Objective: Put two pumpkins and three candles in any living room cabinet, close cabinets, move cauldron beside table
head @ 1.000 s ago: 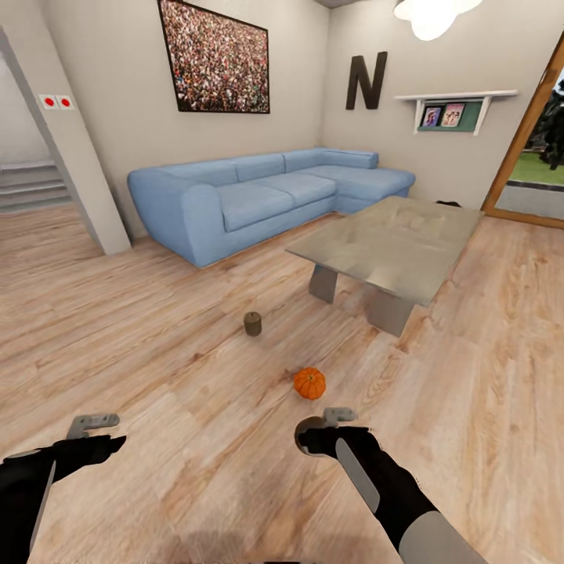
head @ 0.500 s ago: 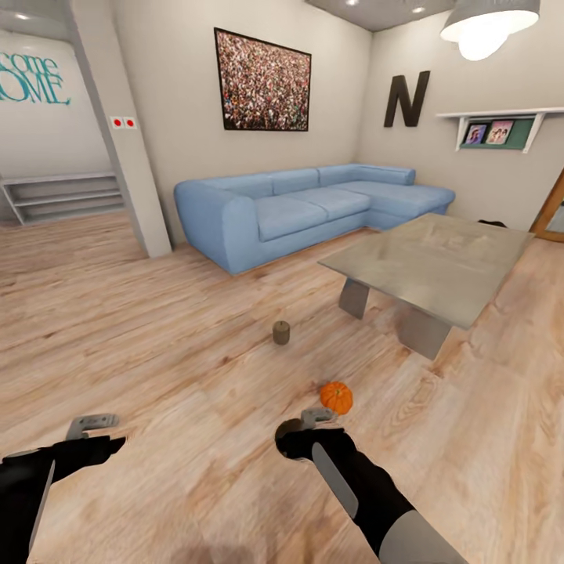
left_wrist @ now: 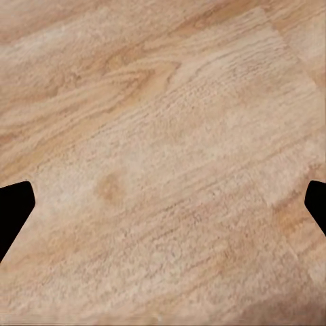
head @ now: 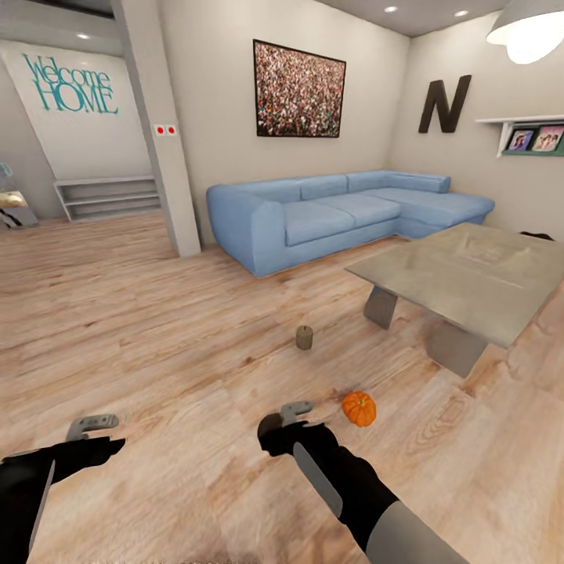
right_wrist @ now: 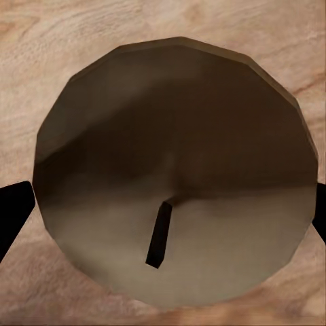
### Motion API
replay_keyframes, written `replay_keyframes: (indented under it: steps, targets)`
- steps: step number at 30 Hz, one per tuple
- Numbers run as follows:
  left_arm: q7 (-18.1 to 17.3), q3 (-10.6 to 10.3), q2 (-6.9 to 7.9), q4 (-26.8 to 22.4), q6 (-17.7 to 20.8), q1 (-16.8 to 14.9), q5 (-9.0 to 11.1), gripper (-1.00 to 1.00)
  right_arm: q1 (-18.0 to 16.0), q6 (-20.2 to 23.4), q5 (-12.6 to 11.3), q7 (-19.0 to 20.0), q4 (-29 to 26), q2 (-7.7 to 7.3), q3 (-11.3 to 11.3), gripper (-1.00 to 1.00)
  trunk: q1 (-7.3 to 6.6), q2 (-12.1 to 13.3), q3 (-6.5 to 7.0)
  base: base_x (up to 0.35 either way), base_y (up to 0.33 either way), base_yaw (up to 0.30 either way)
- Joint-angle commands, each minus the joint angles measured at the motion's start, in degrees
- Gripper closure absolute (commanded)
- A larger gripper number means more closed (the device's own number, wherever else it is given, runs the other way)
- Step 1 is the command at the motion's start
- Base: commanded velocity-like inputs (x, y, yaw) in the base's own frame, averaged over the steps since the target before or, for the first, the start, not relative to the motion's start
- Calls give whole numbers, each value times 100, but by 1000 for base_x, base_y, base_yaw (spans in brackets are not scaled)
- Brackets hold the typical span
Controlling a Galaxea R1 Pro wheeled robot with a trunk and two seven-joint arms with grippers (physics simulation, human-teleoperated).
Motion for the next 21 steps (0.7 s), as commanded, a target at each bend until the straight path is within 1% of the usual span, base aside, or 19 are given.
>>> replay_keyframes:
  steps: [1,6,8,9,10,13,19,21]
  targets:
    - [-58,9,-2,-8,16,-5,-59,-100,-6,9,-50,-55,-8,3,34,100,-1,-3,-11,106,67,226]
    - [-58,17,-2,11,51,-6,-61,-100,-2,-1,-54,-55,-8,11,74,100,-1,-3,-40,193,142,220]
    - [-58,18,0,22,66,-6,-62,-100,-1,-5,-52,-55,-6,12,130,100,-1,-3,-51,241,186,164]
    - [-58,19,2,29,72,-6,-65,-100,-1,-9,-52,-55,-7,12,206,100,-1,-3,-55,247,193,115]
    - [-58,19,4,33,75,-6,-66,-100,-1,-19,-64,-53,-7,13,273,100,-1,-3,-58,250,196,74]
    - [-58,19,6,38,80,-6,-74,-100,-1,-46,-90,-31,-14,13,359,100,-1,-3,-62,253,198,40]
    - [-53,17,7,54,75,-6,-90,-100,-1,-65,-107,-6,-24,13,393,100,-1,-3,-64,255,204,15]
    - [-47,15,7,62,74,-6,-93,-100,-1,-66,-108,-4,-24,13,395,100,-1,-3,-65,242,238,138]
